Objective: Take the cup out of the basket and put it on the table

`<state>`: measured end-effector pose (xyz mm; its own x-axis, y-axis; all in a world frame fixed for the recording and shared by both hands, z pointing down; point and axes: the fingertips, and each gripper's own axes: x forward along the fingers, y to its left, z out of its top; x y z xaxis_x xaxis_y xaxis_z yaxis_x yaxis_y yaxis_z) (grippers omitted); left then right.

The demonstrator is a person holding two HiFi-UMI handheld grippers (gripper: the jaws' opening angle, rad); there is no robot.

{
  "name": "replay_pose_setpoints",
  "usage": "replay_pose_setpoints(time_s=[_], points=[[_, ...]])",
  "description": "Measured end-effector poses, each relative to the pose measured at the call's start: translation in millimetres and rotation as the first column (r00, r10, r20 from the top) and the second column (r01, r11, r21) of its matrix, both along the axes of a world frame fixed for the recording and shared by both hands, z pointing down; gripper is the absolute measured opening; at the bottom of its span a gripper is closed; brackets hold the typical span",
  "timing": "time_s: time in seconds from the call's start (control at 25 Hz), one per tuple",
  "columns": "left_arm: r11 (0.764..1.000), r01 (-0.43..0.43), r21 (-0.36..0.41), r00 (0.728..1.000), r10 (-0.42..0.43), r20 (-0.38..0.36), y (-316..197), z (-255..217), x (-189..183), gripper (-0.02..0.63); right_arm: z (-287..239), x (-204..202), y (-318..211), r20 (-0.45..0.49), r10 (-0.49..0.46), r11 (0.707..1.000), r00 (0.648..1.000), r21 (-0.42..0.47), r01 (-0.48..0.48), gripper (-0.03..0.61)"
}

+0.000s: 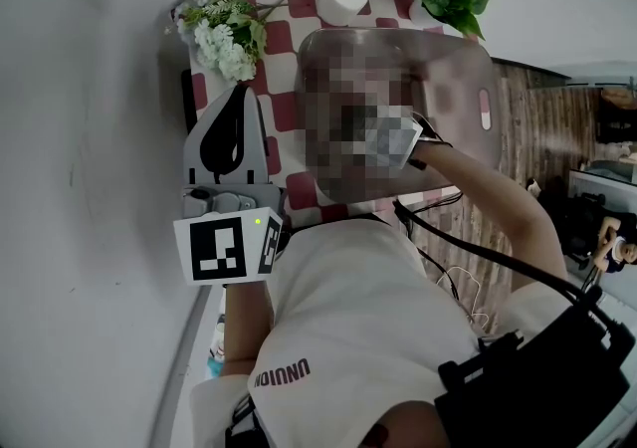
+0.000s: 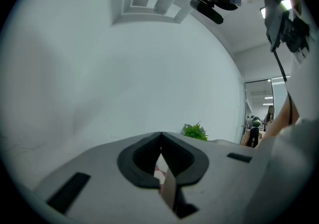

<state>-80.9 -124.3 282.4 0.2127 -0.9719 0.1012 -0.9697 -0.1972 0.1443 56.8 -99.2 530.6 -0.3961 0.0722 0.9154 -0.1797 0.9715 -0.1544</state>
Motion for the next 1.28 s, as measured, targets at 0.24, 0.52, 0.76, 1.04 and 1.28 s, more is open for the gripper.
replay_pose_setpoints(time_s=[0.24,0.52,0.76,1.04,1.28], points=[[1.000,0.003,0.001,1.000,-0.003,-0.004,1,0,-1,0.012,-8,3,-5,0.002,0.035,0.999,0.999,0.011,-0.035,0.048],[1.000,-0.002,0.003,1.000,0.002,-0.007,2,0,1,0.012,-17,5,-8,0.013,0.062,0.998,0.998,0.031,-0.062,0.048],[1.000,0.004,0.006,1.000,-0.004,-0.009,4,-1,-2,0.012,-26,5,-13,0.028,0.091,0.994,0.995,0.052,-0.093,0.048],[1.000,-0.001,0.005,1.000,0.001,-0.010,4,-2,1,0.012,-29,5,-19,0.067,0.107,0.991,0.992,0.073,-0.112,0.046],[1.000,0.000,0.008,1.000,0.000,-0.011,6,-2,0,0.012,-47,7,-23,0.073,0.136,0.985,0.988,0.099,-0.143,0.046]])
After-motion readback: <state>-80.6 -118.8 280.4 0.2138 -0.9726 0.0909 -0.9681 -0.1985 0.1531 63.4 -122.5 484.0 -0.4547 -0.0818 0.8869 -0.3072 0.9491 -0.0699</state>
